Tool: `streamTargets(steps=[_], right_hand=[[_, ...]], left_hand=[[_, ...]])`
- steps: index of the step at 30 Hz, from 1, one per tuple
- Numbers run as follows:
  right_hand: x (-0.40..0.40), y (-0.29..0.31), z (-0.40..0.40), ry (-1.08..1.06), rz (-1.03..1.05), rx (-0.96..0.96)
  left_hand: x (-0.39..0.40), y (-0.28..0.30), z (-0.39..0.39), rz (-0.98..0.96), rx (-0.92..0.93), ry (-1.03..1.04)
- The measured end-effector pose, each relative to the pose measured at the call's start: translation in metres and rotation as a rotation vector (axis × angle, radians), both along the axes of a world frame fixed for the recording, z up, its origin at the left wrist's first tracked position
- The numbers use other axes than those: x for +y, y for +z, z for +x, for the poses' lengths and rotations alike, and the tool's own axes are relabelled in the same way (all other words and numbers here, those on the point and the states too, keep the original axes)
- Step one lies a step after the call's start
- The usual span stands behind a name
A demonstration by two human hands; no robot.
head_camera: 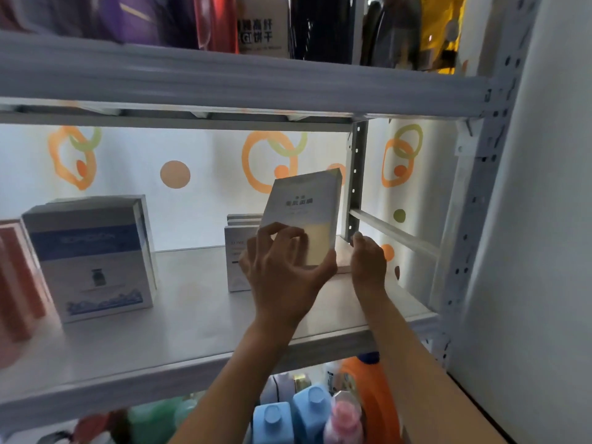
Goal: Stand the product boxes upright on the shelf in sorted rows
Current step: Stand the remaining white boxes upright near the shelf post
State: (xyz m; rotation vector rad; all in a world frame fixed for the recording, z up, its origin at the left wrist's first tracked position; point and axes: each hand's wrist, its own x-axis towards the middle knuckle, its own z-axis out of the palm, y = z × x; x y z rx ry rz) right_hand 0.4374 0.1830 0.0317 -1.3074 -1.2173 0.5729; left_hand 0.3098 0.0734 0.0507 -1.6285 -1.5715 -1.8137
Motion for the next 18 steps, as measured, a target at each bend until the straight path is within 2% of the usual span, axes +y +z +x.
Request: streamTargets(steps=[3,4,6,8,10,15,18], right_hand=[[-0.045,0.011,-0.003,0.511,-0.025,0.438],[-0.057,0.014,0.000,0.629,-0.026,0.505],[-0.070,0.019,0.008,0.735,-0.018,0.585],[-0.073,0.021,0.017,0.755,-0.035,0.626],[-0.067,0.021,0.025,0.767,-0.032,0.671],[-0.061,0.009,0.038,0.717,-0.029,0.703],[-0.060,-0.008,0.039,0.659,-0.039,0.710]], left_hand=[[0.003,-0.010,0.009,-0.001,0.089,0.021],[0.004,-0.014,0.012,-0.006,0.127,0.024],[0.003,-0.020,0.017,-0.024,0.216,0.009],[0.004,-0.029,0.017,-0.037,0.316,-0.040],[0.004,-0.033,0.012,-0.065,0.336,-0.157],[0.013,-0.043,-0.003,-0.146,0.020,-0.351],[0.010,-0.046,-0.002,-0.281,-0.129,-0.484]])
